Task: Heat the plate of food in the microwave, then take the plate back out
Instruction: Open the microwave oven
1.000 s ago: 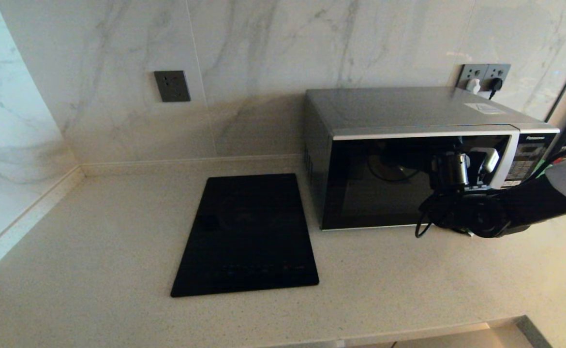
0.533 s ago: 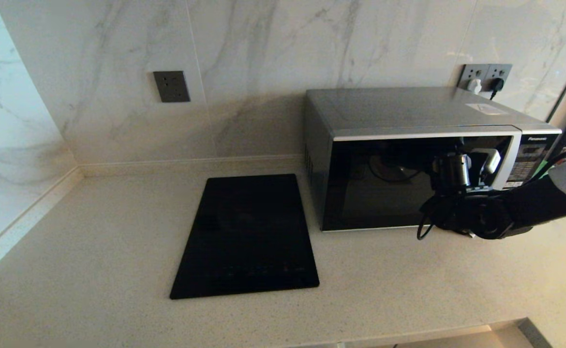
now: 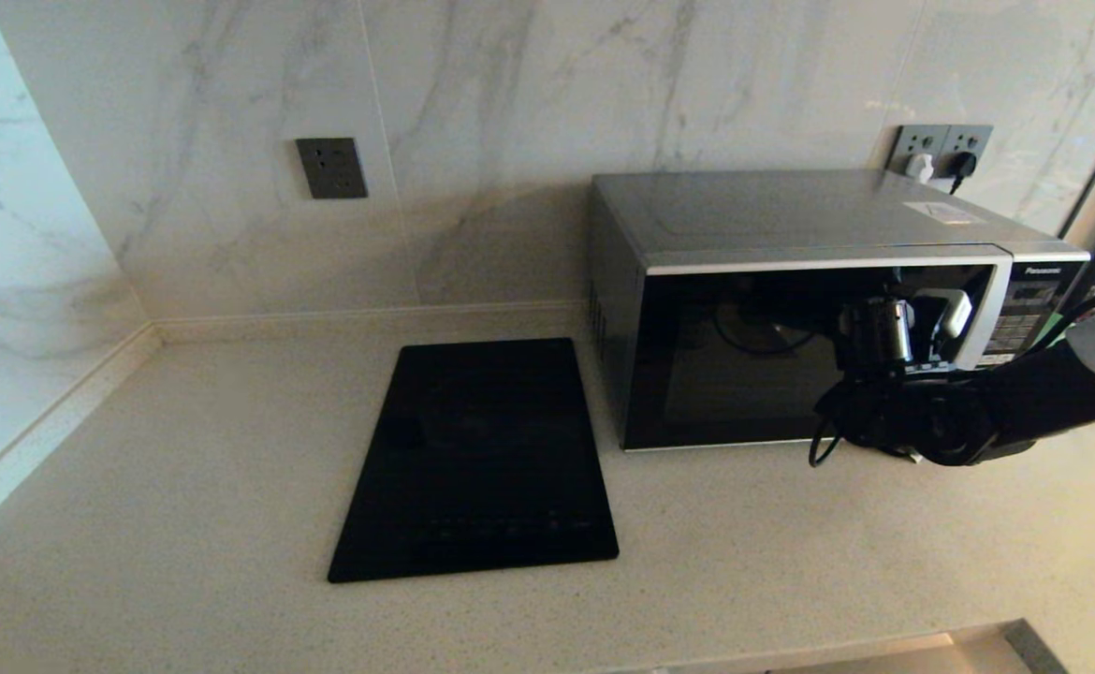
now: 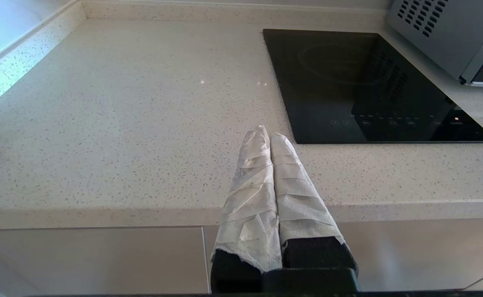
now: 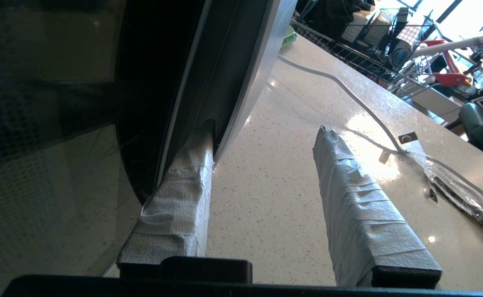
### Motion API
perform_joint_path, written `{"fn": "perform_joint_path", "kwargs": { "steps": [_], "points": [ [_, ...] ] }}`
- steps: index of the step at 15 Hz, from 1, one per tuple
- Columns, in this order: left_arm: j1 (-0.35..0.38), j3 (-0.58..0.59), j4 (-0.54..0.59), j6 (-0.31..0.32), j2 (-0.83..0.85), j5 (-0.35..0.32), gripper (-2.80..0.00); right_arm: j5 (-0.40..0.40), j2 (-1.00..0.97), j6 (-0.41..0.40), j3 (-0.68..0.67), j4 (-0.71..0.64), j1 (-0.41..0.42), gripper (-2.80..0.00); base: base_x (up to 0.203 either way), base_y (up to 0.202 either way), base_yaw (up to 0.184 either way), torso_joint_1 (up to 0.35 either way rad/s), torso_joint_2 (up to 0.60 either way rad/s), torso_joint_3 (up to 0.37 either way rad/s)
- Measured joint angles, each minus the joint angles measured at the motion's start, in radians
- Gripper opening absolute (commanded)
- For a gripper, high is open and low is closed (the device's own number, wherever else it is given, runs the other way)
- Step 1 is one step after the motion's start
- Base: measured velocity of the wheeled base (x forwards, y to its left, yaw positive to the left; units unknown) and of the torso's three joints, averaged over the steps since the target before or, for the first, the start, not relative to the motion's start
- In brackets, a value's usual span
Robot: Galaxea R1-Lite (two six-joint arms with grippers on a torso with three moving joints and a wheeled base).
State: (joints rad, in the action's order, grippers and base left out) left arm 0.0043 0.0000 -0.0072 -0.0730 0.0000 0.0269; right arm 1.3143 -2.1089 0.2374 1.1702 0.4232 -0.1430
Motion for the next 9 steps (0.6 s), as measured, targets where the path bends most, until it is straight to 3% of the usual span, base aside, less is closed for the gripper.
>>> {"fn": "perform_joint_path", "kwargs": {
  "steps": [9],
  "points": [
    [0.0,0.0,0.0,0.0,0.0,0.0,-2.8,-0.003,0.023,0.006,-0.032,0.003,0.032,-2.8,0.0,0.0,0.0,0.0,0.0,0.0]
  ]
}}
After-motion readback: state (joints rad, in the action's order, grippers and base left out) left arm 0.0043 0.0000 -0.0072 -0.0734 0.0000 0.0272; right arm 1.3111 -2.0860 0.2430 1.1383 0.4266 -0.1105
